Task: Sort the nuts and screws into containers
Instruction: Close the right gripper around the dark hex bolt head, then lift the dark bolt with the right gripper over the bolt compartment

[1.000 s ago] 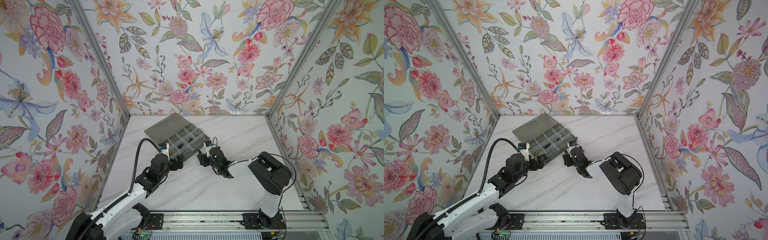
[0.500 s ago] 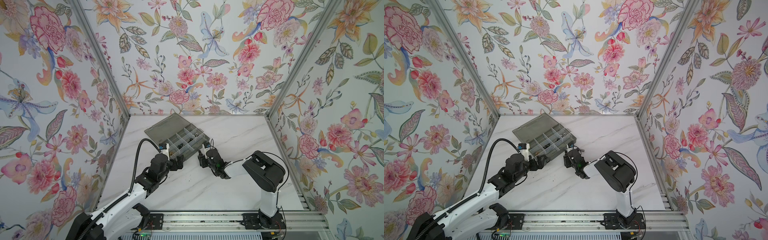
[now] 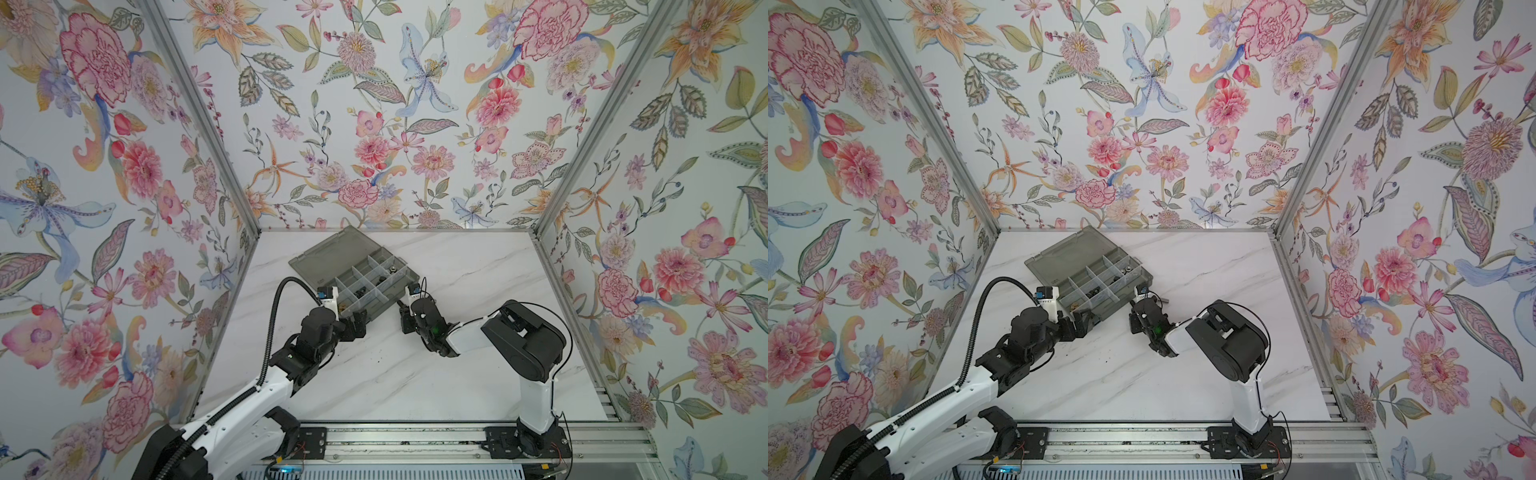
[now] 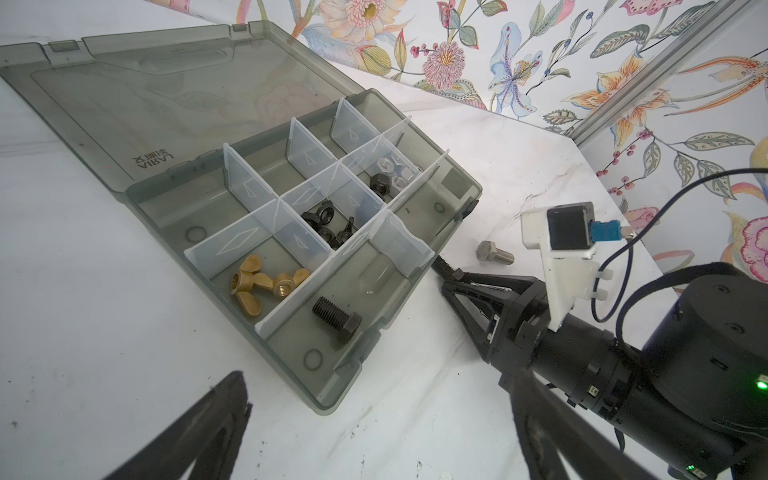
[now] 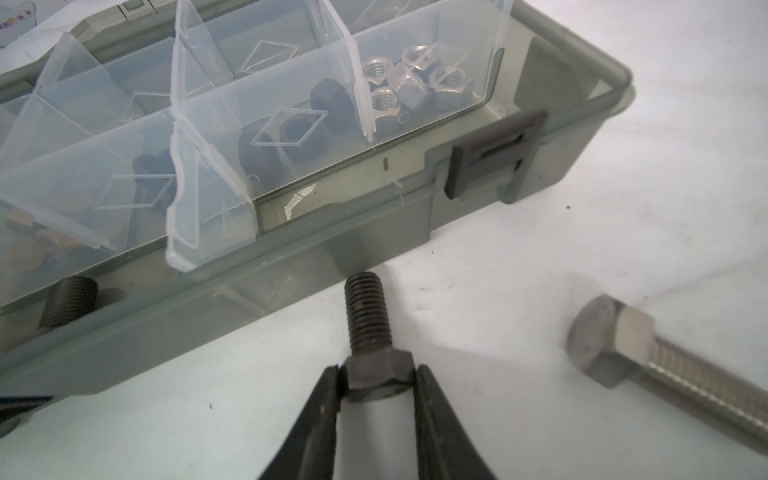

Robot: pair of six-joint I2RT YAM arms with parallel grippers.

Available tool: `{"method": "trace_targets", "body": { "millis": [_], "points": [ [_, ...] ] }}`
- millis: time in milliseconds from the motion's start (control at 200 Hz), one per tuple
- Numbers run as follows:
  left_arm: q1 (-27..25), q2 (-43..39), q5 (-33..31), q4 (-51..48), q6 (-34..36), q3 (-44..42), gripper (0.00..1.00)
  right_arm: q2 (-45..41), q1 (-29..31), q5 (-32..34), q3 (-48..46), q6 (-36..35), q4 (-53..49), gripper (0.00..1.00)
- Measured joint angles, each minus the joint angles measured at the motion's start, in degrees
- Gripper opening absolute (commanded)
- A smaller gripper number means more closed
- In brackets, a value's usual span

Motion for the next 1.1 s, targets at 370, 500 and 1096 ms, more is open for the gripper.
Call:
{"method": "trace_targets", "body": {
  "millis": [370,500,1096],
  "points": [
    [0.07,0.02,0.15,0.02,0.00,-0.15,0.99,-0.66,0.04,-1.49,-3.41,-0.66,4.66,0.09],
    [0.07,0.02,0.15,0.02,0.00,-0.24,0.99,-3.67,0.04,-2.58,-6.34,-1.14,4.57,0.09],
    [1.27,-0.04,0.17,-0.07,0.02,-0.52,0.99,-14.91,0.15,-17.75,2.58,-14.93,-8.13,0.09]
  ]
}}
